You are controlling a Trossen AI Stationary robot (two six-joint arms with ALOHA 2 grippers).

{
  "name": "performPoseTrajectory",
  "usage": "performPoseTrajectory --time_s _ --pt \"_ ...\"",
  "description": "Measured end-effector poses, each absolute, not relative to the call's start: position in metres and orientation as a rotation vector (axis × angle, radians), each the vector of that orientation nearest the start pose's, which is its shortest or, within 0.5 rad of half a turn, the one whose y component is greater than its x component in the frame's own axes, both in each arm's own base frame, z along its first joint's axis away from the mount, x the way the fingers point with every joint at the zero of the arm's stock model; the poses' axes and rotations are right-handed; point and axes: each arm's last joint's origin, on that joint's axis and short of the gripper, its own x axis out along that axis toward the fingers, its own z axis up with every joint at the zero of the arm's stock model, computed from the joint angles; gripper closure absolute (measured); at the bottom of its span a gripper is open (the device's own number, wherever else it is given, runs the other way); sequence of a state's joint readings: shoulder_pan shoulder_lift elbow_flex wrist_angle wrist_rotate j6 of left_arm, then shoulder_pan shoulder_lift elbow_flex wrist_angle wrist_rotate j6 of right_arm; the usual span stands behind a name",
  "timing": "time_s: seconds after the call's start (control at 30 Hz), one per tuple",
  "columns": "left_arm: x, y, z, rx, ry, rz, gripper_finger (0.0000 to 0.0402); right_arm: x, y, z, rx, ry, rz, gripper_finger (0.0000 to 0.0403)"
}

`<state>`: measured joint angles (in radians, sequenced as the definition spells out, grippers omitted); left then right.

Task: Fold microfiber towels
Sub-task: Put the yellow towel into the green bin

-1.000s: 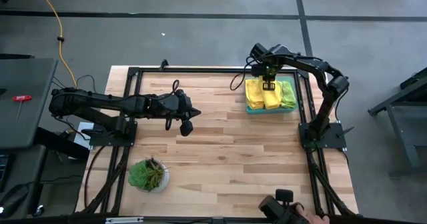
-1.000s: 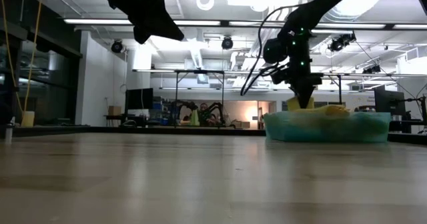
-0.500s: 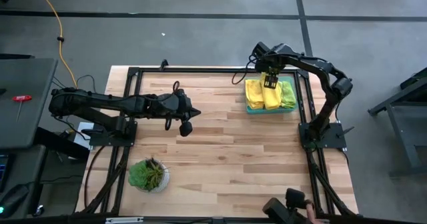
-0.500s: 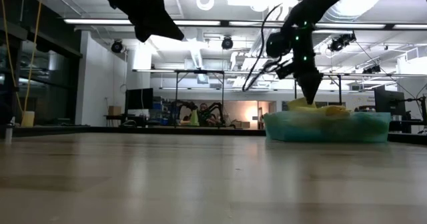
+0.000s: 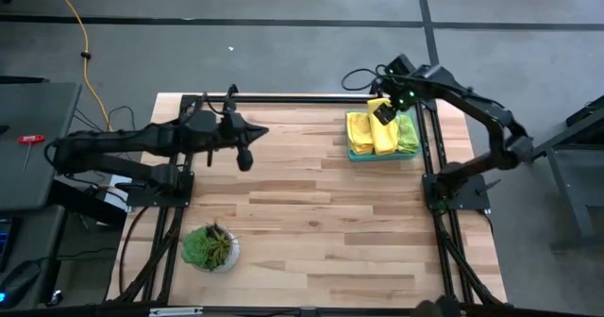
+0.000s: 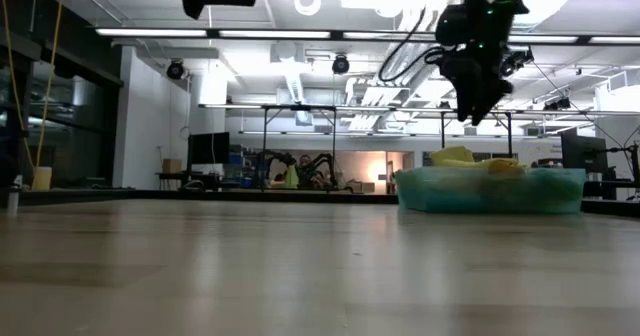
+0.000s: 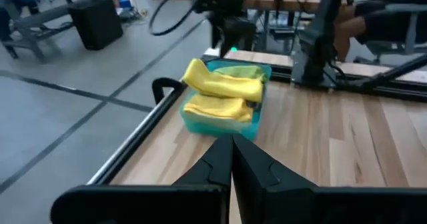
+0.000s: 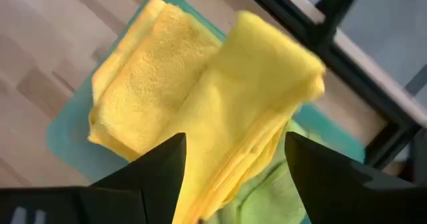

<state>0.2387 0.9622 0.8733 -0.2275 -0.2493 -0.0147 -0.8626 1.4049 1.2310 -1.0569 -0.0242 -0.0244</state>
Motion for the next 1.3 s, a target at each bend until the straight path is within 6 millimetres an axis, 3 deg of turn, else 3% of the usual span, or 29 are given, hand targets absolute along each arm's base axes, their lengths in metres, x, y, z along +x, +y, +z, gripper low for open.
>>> performPoseTrajectory --time_s 0.27,0.43,0.67,0.93,1.13,1.3 --pt "0.194 0.061 0.314 -0.09 0.328 0.526 0.0402 0.163 -0.182 0.242 0.836 0.786 -1.071 0.0156" --pt "0.196 0.059 0.299 -0.157 0.359 0.518 0.0402 0.172 -0.174 0.211 0.874 0.655 -1.169 0.0156" --pt "0.197 0.055 0.294 -0.188 0.379 0.501 0.0401 0.171 -0.157 0.187 0.849 0.663 -1.319 0.0156" --pt "0.197 0.055 0.294 -0.18 0.381 0.501 0.0401 0.159 -0.134 0.151 0.945 0.763 -1.324 0.0156" --pt "0.197 0.055 0.294 -0.18 0.381 0.501 0.0401 0.157 -0.122 0.146 0.911 0.885 -1.289 0.0156" --pt "0.197 0.055 0.294 -0.176 0.381 0.503 0.0401 0.166 -0.128 0.17 0.798 0.935 -1.254 0.0156"
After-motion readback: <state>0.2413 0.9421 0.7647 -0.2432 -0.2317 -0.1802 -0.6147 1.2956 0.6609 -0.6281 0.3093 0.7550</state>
